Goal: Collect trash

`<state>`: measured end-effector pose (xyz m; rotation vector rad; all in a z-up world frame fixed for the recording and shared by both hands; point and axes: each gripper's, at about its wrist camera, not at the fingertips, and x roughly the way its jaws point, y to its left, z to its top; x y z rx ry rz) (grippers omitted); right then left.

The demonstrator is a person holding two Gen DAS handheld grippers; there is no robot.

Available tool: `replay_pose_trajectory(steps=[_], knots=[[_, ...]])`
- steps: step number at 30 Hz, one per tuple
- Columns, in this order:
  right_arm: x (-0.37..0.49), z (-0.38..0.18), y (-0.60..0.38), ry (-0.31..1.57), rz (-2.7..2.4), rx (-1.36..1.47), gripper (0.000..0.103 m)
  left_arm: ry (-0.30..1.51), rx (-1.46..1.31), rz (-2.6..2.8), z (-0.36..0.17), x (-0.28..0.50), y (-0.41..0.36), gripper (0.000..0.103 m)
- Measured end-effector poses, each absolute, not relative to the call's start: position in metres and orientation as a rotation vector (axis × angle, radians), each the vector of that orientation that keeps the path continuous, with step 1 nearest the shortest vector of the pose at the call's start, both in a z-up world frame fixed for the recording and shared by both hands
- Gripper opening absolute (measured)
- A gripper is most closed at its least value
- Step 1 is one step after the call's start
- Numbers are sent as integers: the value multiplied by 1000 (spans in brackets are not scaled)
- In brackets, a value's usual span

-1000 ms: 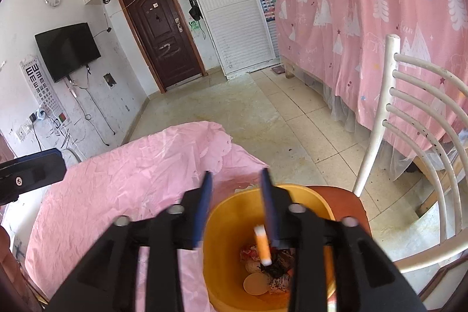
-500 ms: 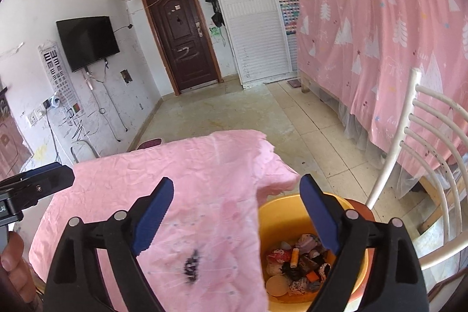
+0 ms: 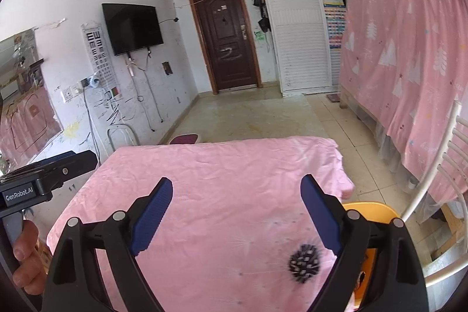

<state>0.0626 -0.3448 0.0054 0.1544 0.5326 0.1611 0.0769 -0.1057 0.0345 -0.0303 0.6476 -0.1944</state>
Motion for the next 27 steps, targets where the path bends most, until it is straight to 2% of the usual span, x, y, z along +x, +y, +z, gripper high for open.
replay_pose_trajectory(steps=[13,27], knots=[[59,13,-284,528,237,87,79,636,-85,-115,33,57,-50,69],[52,18,-269,518,257,60,82,623,-101,-87,36,49,-35,70]])
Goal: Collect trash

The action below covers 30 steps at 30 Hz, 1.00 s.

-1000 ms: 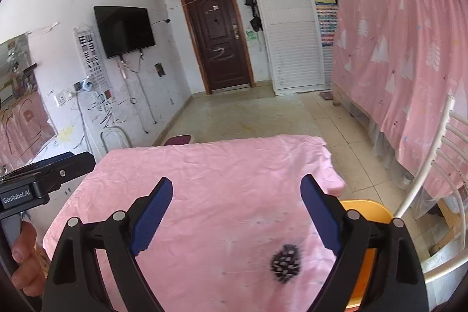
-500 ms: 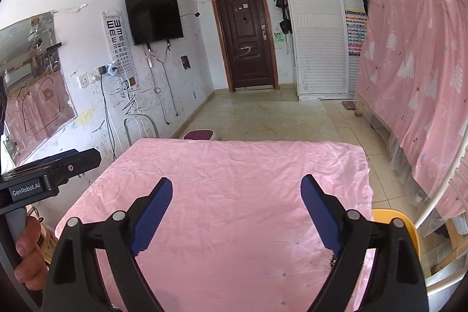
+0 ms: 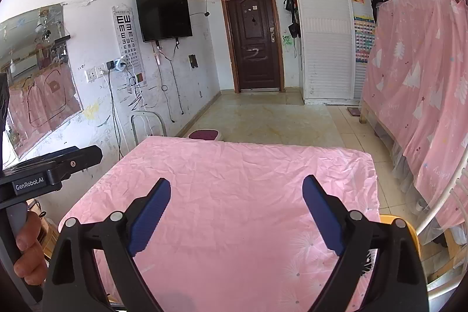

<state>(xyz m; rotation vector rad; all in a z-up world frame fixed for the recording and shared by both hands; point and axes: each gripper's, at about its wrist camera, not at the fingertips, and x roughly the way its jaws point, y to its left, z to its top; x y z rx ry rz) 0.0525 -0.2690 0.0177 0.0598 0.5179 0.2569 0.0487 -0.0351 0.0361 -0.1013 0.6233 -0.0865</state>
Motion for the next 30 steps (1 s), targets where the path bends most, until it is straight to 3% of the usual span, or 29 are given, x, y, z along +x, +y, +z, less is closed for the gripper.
replay_pose_trajectory(steps=[30], knots=[[51,18,-266,517,260,55,84,622,-96,-84,37,48,-34,71]])
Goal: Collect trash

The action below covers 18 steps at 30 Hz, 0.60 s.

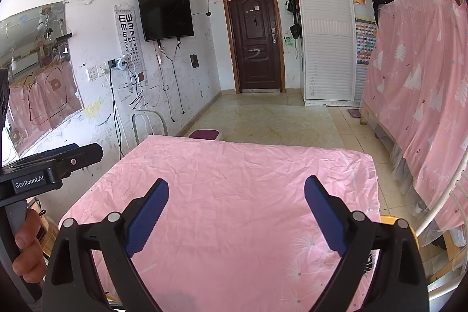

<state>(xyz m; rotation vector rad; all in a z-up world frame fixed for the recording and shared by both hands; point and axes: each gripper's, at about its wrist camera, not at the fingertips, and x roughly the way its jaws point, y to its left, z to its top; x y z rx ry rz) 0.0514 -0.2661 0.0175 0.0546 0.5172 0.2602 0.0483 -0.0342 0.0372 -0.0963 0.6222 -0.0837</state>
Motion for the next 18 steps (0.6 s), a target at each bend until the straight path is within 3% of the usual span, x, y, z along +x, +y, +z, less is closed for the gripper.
replay_pose_trajectory(steps=[18], knots=[[51,17,-265,518,262,52,85,625,-95,-81,37,49,-30,71]])
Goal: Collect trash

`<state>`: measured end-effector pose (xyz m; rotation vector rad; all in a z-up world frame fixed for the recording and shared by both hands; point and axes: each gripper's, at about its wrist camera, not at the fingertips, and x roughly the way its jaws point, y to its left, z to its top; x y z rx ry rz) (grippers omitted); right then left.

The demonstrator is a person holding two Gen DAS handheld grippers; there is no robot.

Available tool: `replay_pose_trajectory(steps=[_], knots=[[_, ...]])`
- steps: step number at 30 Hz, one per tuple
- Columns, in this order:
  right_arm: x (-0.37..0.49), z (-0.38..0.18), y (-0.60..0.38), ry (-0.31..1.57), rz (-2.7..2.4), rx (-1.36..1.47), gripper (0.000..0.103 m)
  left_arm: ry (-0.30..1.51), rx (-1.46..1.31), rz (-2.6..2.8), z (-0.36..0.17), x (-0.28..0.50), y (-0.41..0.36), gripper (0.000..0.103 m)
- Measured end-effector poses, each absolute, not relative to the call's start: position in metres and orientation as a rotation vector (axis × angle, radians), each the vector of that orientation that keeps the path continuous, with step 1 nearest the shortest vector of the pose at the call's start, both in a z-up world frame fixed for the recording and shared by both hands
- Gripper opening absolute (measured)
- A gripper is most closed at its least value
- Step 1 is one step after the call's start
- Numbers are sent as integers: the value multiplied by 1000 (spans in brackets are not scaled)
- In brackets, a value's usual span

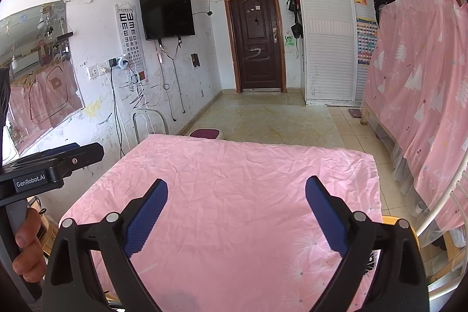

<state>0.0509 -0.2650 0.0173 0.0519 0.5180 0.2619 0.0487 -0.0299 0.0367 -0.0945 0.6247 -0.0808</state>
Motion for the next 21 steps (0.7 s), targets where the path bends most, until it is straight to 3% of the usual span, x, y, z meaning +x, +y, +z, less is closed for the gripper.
replay_pose_trajectory(steps=[21], knots=[[50,15,-263,522,262,49,86,634,-98,-75,33,51,-17,71]])
